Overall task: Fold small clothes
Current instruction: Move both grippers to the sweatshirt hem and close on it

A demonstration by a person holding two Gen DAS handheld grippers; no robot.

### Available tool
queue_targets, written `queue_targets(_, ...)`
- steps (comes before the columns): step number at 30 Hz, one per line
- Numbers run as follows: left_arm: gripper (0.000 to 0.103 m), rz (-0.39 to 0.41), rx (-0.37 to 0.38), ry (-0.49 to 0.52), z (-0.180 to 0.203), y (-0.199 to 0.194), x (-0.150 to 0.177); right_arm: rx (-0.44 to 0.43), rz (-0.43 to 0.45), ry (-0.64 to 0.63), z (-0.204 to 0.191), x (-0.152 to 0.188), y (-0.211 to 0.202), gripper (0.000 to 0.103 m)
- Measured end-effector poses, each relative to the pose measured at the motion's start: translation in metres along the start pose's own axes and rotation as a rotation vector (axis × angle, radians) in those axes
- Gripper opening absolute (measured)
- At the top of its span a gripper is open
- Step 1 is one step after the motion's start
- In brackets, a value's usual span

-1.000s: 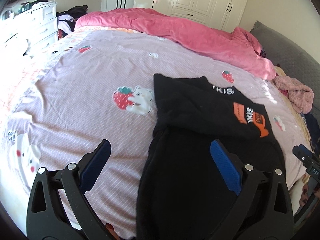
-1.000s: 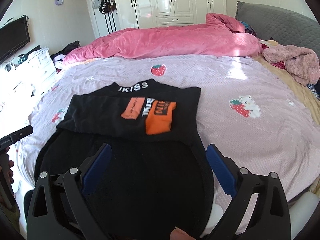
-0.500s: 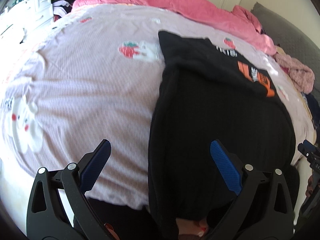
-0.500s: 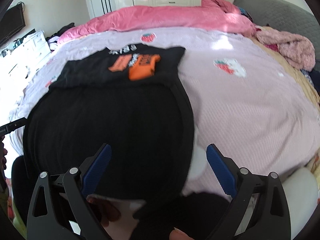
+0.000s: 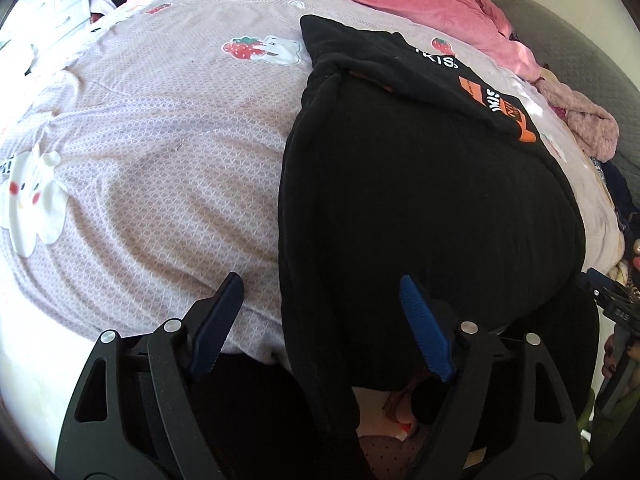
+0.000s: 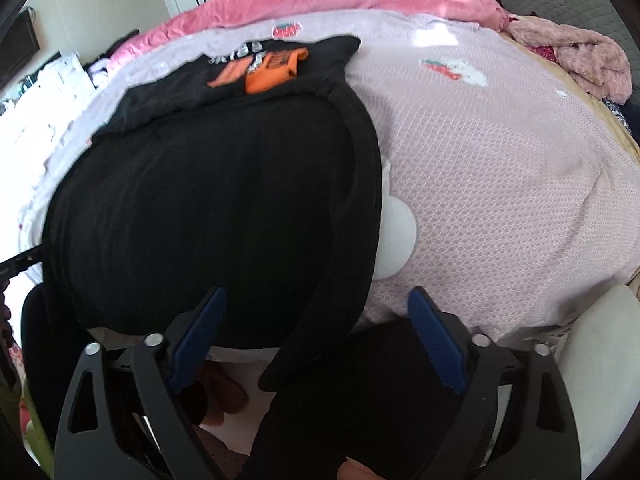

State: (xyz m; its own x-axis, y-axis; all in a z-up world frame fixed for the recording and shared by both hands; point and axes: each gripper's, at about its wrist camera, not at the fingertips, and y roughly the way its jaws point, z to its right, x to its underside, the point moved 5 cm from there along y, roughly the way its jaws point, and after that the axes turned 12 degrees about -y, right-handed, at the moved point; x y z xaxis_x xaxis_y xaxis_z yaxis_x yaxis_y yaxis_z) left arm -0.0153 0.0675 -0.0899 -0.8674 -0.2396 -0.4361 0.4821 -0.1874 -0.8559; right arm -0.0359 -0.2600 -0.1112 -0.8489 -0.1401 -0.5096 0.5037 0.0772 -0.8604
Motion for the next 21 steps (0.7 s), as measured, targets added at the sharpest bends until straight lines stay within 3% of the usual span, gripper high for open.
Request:
queue_targets(2,0.073,-0.003,-0.006,0.002,-0.002,-0.001,0.002,-0.004,-0.021,0.003,-0.001,0.002,0.006,0.079)
queue_targets(7,0.073,-0.018,-0.009,-0.013,-0.009,-0.001,0.006,-0.031,-0.063,0.024,0.0,0.01,0.016,0.052)
queue_targets(9,0.073,-0.025,-0.007,-0.022,-0.011,0.001,0.007,-0.029,-0.056,0.046,0.005,0.012,0.015,0.029)
queue_targets(12,0.067,-0.031,0.007,-0.022,-0.009,0.001,0.009,-0.085,-0.038,0.09,0.014,0.014,0.008,0.011)
queue_targets(17,0.034,-0.054,0.056,-0.032,-0.004,0.002,0.01,-0.136,0.022,0.105,0.02,0.008,-0.012,0.008)
queue_targets(21,0.033,-0.074,0.06,-0.039,-0.006,0.003,0.011,-0.184,0.108,0.097,0.02,-0.006,-0.037,0.008)
